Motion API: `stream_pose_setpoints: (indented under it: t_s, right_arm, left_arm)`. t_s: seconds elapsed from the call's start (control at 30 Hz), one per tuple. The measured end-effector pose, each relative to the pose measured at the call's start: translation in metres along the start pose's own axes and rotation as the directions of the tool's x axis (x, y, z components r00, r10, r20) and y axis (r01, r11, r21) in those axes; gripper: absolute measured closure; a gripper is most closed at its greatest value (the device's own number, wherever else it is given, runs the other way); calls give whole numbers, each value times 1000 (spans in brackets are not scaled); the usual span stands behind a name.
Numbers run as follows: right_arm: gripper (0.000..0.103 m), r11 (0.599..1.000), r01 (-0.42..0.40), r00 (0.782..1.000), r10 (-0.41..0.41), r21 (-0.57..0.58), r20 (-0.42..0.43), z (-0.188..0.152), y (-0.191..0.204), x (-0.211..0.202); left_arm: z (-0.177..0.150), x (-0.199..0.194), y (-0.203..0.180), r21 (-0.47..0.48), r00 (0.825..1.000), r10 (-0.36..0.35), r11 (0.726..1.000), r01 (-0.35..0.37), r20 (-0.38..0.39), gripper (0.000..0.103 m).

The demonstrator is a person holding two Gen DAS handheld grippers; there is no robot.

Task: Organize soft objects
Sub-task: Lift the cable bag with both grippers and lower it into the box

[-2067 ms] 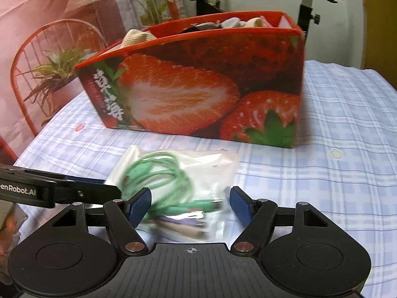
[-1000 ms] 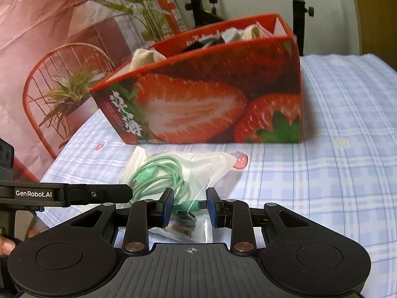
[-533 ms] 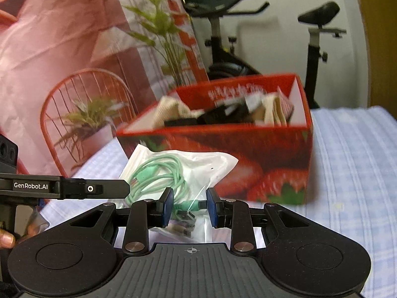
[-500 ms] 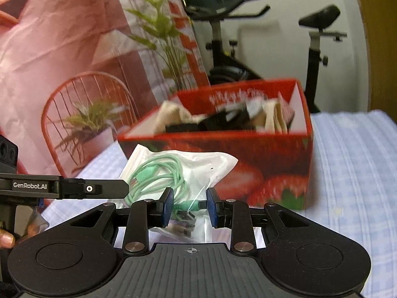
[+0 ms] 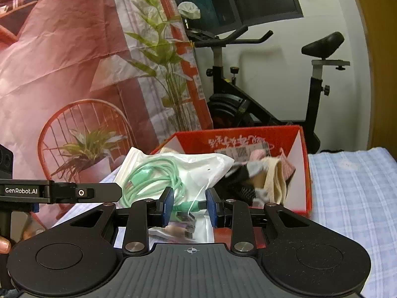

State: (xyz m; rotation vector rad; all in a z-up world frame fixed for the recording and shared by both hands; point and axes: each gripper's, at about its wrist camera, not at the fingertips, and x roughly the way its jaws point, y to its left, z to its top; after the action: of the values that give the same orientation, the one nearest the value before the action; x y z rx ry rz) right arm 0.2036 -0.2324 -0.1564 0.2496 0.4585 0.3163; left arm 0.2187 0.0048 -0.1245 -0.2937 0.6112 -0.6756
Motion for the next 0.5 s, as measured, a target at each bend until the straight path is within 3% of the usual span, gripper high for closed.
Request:
stream_pose_setpoints:
  t_s: [0.27, 0.5]
  right_arm:
    - [76, 999, 36, 999, -36, -15, -8, 27, -14, 35]
    - [76, 997, 77, 994, -77, -14, -82, 41, -31, 84]
  left_arm:
    - [27, 33, 14, 16, 999, 32, 999, -32, -5, 60]
    - [38, 74, 29, 18, 991, 102, 995, -101, -85, 60]
